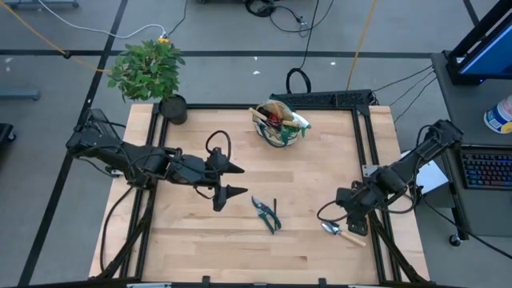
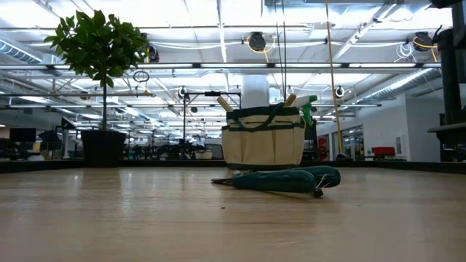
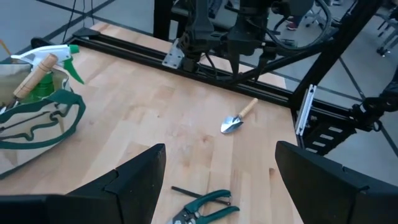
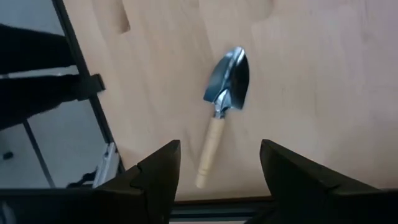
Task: Pick & Place Garden tools in Gardening bag
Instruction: Put the trowel into the gardening bag
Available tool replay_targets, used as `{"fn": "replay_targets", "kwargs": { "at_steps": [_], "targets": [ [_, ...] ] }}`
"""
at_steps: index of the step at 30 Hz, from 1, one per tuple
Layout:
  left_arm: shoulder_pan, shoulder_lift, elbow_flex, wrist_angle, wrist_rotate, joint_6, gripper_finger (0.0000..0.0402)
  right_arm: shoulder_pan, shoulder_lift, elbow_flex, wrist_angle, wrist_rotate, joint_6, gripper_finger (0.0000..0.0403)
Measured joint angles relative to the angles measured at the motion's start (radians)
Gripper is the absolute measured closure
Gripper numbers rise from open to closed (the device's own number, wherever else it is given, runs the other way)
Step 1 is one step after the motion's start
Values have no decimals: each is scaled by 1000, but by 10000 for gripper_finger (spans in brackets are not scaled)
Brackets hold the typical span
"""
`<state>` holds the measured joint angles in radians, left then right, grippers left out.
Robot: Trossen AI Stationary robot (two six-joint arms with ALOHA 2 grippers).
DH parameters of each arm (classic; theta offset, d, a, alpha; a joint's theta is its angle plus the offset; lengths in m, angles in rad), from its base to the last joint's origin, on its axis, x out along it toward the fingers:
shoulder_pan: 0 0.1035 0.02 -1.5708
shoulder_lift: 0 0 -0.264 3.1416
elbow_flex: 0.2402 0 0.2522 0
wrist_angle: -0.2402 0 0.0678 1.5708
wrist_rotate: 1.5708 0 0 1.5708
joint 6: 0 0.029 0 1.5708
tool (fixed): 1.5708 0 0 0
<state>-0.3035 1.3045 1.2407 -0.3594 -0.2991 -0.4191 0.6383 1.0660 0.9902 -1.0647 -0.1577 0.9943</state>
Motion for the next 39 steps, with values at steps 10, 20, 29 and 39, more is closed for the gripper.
{"fn": "replay_targets", "kwargs": {
  "at_steps": [10,20,29,39],
  "targets": [
    [0,0,0,-4,0,6,96,72,0,-111,150,-3,95,190],
    [0,0,0,-5,0,6,96,144,0,-273,296,-87,222,190],
    [1,0,0,-6,-23,19,96,226,10,-369,481,-134,405,190],
    [25,0,0,-8,-35,25,96,262,159,-370,545,-133,429,190]
  ]
}}
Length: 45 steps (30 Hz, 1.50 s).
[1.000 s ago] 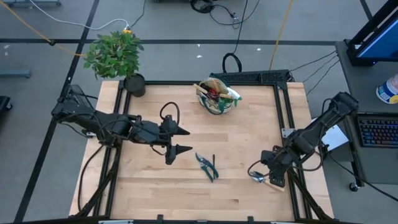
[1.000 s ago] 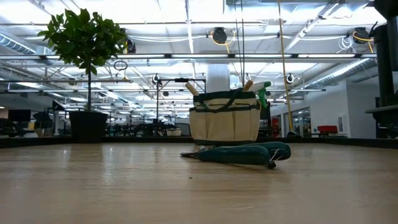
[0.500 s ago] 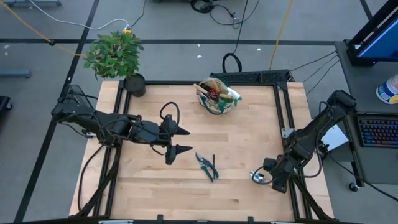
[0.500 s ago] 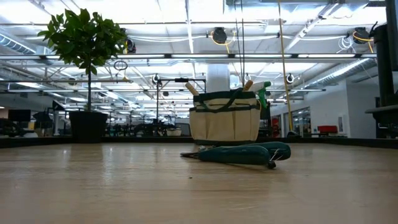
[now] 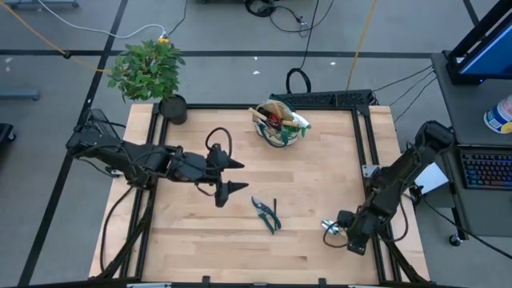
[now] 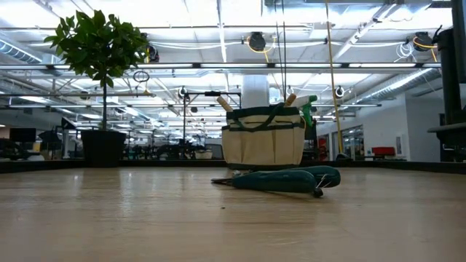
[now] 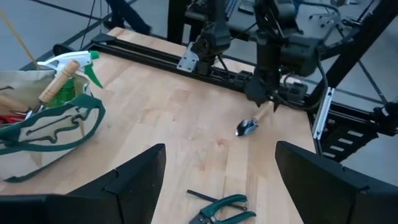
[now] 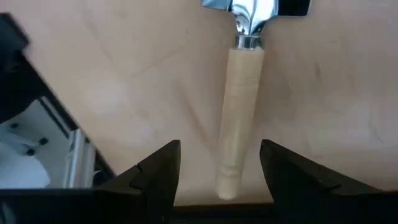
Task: Pick & Place Garden tools in Gardening bag
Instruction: Put the trowel into the gardening bag
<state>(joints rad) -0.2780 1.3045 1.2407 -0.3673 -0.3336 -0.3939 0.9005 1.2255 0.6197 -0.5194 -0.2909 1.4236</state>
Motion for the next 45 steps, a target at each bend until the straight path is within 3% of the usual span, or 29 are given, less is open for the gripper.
{"fn": "replay_targets", "kwargs": {
  "at_steps": [14,18,24,29,33,41,45],
  "targets": [
    [9,0,0,-4,0,-3,96,-1,202,4,-29,-37,-29,199],
    [9,0,0,-3,0,-6,96,-2,205,2,-42,-52,-34,239],
    [9,0,0,6,1,-46,96,-6,205,2,-52,-71,-39,343],
    [7,0,0,26,16,-90,96,-37,200,23,-66,-64,-104,345],
    [7,0,0,43,53,-110,96,-76,201,86,-164,11,-205,345],
    [9,0,0,99,55,-181,96,-185,198,306,-365,312,-474,345],
    [9,0,0,116,72,-218,96,-239,198,422,-436,523,-662,345]
  ]
}}
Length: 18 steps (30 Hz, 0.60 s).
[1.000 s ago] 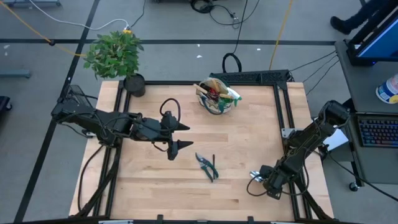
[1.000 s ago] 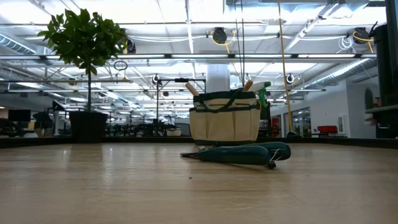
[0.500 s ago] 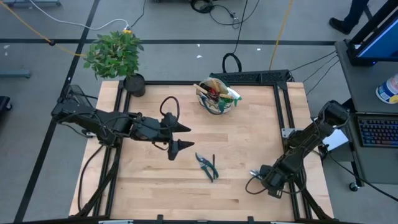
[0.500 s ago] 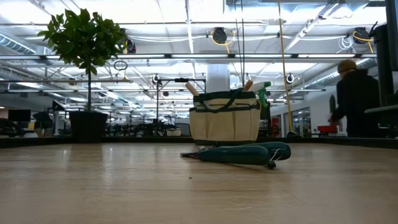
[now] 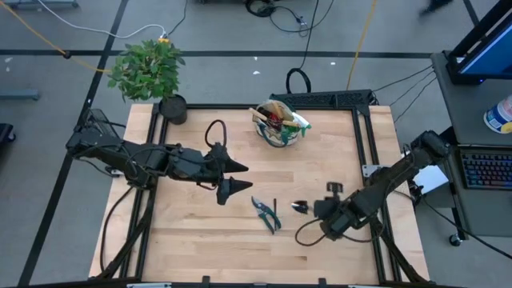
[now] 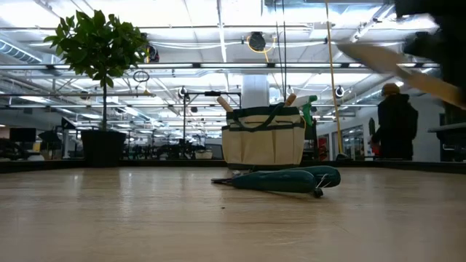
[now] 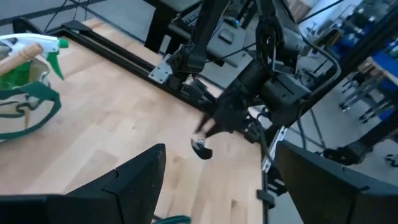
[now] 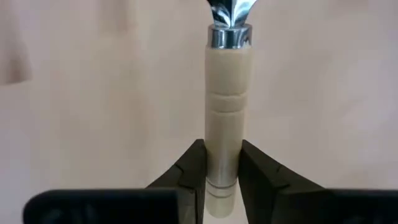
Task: Pick & Place Garden tools in Gardening bag
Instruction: Put the trowel into the gardening bag
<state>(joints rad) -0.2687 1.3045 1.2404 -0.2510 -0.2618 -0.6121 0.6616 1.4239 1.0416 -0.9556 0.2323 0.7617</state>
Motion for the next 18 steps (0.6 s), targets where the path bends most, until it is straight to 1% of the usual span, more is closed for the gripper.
{"fn": "replay_targets", "kwargs": {
  "at_steps": [3,6,8,11,13,15,18],
  "targets": [
    [0,8,0,41,31,-7,96,-40,0,86,-17,189,-205,345],
    [0,18,-1,86,78,-34,96,-77,-1,152,22,385,-483,345],
    [3,37,0,147,107,-68,96,-99,-1,180,92,511,-698,345],
    [6,61,-1,181,140,-122,96,-128,-1,201,281,669,-1021,345],
    [11,82,0,211,154,-175,96,-144,-2,201,421,742,-1244,345],
    [15,94,0,198,164,-222,96,-153,-2,201,549,792,-1464,345],
    [27,116,0,200,192,-264,96,-167,-2,201,705,820,-1758,345]
  ]
}}
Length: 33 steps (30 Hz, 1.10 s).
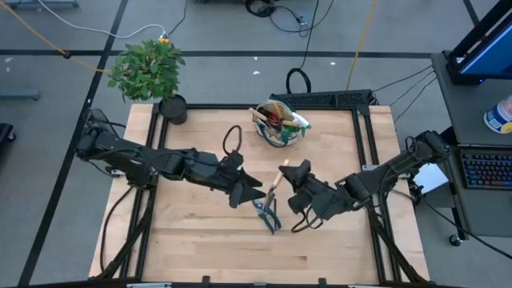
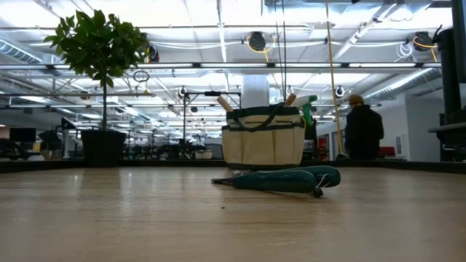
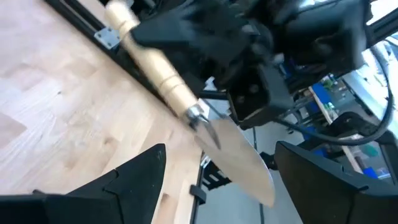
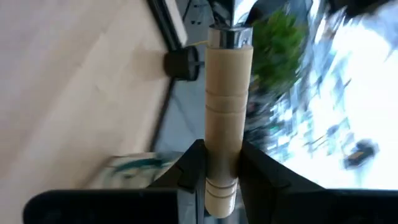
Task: Pick & Place Garden tools in Gardening bag
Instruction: Put the trowel into the gardening bag
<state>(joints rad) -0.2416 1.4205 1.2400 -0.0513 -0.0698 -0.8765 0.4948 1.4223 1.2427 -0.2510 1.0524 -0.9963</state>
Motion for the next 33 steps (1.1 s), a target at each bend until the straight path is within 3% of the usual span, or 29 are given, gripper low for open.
{"fn": "replay_targets", "kwargs": {
  "at_steps": [6,16,24,33],
  "targets": [
    [30,1,0,5,45,-2,96,-10,0,0,77,-1,-316,345],
    [96,50,0,47,151,1,96,-10,34,0,146,-9,-484,345],
    [124,98,1,94,248,-24,96,-27,83,-1,162,-8,-513,345],
    [134,103,1,65,246,-26,96,-45,82,1,187,-63,-505,345]
  ]
}}
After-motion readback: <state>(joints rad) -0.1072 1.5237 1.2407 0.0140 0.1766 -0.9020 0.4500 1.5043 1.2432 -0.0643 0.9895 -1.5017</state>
